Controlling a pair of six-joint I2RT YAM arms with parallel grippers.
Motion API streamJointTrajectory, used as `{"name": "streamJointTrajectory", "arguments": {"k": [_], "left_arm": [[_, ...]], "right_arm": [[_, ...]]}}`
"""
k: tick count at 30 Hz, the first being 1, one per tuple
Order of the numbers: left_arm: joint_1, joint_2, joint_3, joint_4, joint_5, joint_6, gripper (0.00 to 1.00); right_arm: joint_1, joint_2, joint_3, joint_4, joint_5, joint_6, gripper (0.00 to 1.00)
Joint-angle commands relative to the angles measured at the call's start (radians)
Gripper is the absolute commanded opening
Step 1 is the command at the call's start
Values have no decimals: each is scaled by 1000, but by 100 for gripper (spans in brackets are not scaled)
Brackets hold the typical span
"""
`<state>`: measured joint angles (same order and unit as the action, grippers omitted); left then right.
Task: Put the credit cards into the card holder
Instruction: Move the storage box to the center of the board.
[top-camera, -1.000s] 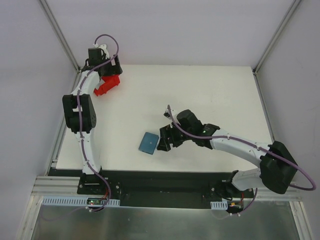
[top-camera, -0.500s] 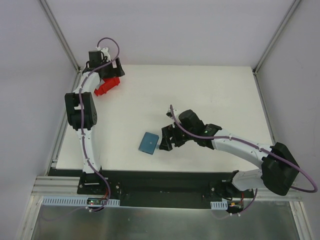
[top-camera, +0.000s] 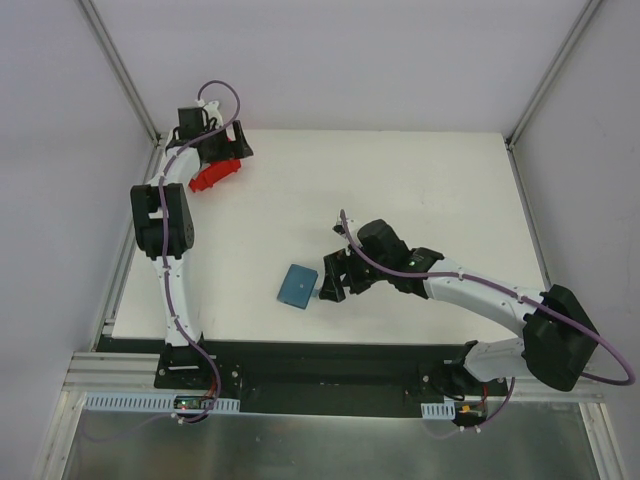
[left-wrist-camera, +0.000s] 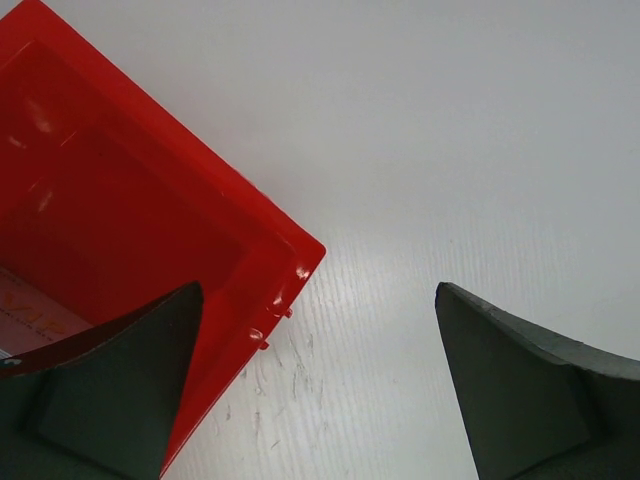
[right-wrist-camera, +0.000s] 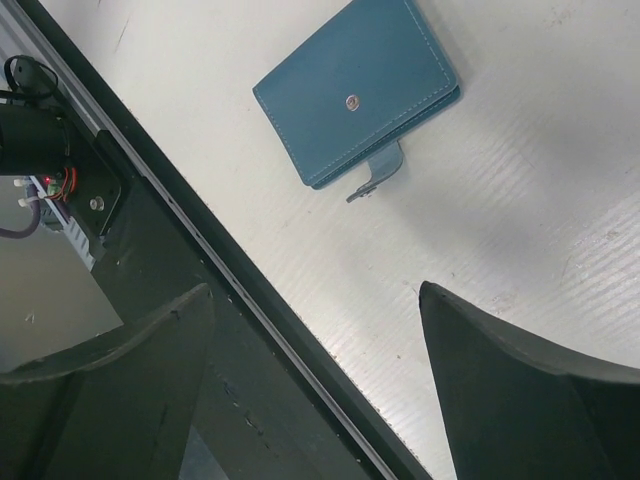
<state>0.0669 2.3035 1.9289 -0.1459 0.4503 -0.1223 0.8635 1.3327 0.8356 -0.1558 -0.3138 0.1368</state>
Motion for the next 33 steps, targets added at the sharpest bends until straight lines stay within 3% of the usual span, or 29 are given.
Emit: {"name": "streamJointTrajectory", "arguments": {"k": [1, 19, 33], "left_arm": [[2, -19, -33, 0, 97, -23, 99], [-64, -90, -139, -26, 162, -94, 98], [-240, -236, -324, -18, 183, -200, 96]], "right_arm": [[-4, -3, -12, -10, 22, -14, 86], [-9, -66, -69, -8, 70, -2, 86], [-37, -181, -191, 25, 265, 139, 89]]}}
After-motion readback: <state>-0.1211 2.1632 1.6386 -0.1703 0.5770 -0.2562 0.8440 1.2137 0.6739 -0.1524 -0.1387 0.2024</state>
